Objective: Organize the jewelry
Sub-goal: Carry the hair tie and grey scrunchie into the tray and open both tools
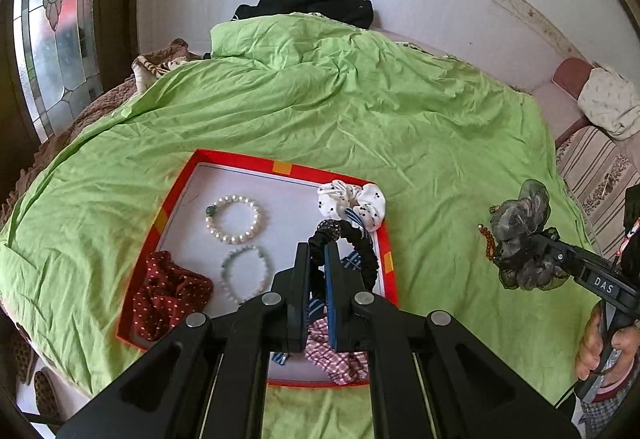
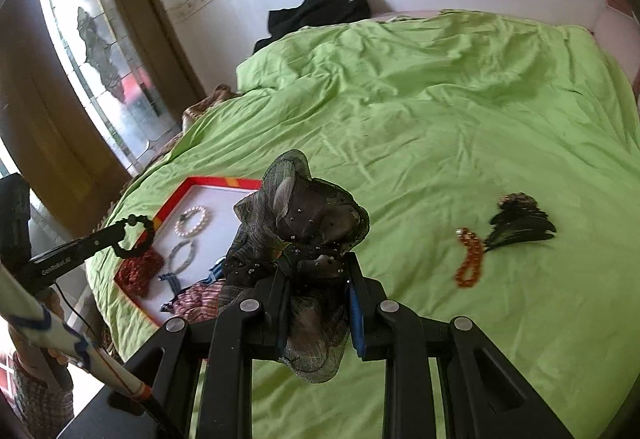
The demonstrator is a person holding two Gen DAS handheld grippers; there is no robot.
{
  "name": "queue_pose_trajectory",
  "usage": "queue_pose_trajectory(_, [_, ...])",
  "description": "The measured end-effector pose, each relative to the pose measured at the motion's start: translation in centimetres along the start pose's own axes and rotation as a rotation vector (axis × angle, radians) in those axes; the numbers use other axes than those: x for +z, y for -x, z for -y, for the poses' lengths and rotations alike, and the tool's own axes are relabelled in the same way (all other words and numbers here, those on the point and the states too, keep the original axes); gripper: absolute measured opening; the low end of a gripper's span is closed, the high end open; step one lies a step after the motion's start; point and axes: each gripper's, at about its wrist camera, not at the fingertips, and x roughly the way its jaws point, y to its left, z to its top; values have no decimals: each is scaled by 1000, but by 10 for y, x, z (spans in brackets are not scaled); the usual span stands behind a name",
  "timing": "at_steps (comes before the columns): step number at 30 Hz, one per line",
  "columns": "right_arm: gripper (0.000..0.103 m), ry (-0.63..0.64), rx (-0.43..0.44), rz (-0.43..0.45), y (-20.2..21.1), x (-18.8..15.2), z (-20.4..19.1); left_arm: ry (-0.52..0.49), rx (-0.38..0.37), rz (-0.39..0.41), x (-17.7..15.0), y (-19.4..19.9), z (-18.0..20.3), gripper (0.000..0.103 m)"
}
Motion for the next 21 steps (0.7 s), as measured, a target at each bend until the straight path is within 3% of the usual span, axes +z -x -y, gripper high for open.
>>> queue_pose_trajectory(8, [26,60,72,-50,-37,20,-54,-31,75,-19,41,-15,-25,6])
queue_pose_trajectory(15, [26,47,125,-178,-118,31,-91,7,134,-66,79,-88,-64,6])
queue_pose_trajectory(21, [26,53,131,-260,-184,26,-112,84,136,-142,83,-156,-96,6])
